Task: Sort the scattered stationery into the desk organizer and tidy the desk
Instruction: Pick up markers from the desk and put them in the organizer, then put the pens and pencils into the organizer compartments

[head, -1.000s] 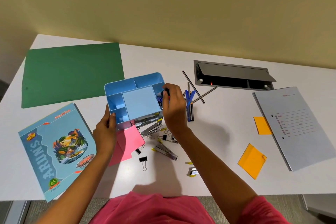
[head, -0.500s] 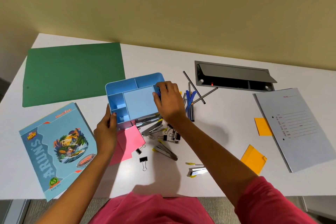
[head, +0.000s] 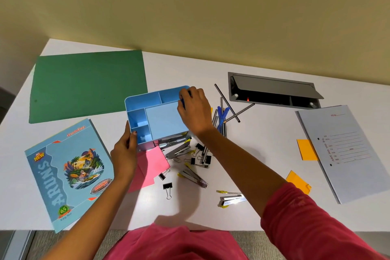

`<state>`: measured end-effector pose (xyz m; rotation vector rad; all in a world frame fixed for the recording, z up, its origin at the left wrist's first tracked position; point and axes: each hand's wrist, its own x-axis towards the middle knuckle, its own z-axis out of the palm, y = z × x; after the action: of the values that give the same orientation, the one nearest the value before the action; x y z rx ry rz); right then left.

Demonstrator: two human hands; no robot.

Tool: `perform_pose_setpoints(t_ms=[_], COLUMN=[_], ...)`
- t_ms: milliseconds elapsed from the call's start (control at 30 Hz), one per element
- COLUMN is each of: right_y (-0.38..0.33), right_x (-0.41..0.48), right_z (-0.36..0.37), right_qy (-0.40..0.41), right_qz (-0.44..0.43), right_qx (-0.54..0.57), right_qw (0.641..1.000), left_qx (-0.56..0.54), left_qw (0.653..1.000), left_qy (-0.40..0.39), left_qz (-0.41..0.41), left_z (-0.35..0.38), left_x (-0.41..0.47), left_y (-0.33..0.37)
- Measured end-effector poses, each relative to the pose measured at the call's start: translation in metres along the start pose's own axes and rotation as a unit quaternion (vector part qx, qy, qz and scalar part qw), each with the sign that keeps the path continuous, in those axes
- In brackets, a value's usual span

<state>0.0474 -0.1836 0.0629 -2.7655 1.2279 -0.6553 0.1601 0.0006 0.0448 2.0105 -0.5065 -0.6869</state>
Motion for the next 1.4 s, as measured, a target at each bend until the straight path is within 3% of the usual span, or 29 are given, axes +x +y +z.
perform_pose_setpoints(t_ms=[300, 433, 500, 633, 700, 800, 933, 1133, 1267, 1400], right_y=[0.000, 0.004, 0.010, 0.033, 0.046, 0.063, 0.071, 0.077, 0.080, 0.066], right_x=[-0.006, -0.026, -0.040, -0.070, -0.081, -0.090, -0.086, -0.078, -0.077, -0.075], right_z=[-0.014, -0.029, -0.031, -0.020, -0.012, 0.006, 0.015, 0.017, 0.013, -0.007], right_qy=[-0.024, 0.096, 0.147, 0.200, 0.187, 0.105, 0.015, -0.087, -0.091, -0.011], right_qz=[0.028, 0.049, 0.117, 0.243, 0.271, 0.318, 0.422, 0.472, 0.481, 0.447], right_qx=[0.073, 0.212, 0.267, 0.267, 0.237, 0.173, 0.117, 0.113, 0.128, 0.140], right_qw=[0.997, 0.971, 0.945, 0.911, 0.914, 0.926, 0.899, 0.870, 0.863, 0.883], left_qx=[0.008, 0.001, 0.003, 0.002, 0.004, 0.006, 0.005, 0.011, -0.010, -0.052], left_qw=[1.000, 1.000, 1.000, 1.000, 1.000, 1.000, 1.000, 1.000, 1.000, 0.997], left_qy=[0.006, 0.010, 0.012, 0.015, 0.015, 0.011, 0.008, 0.002, -0.007, -0.018], left_qz=[0.004, 0.002, -0.002, -0.005, -0.003, -0.001, -0.004, -0.002, -0.017, -0.051], left_z=[0.000, 0.000, 0.001, 0.001, 0.002, 0.001, 0.001, 0.000, 0.002, 0.004], left_x=[0.001, 0.001, 0.001, 0.002, 0.002, 0.002, 0.004, 0.005, 0.006, 0.010], left_y=[-0.002, -0.002, -0.002, -0.004, -0.005, -0.005, -0.006, -0.005, -0.006, -0.011])
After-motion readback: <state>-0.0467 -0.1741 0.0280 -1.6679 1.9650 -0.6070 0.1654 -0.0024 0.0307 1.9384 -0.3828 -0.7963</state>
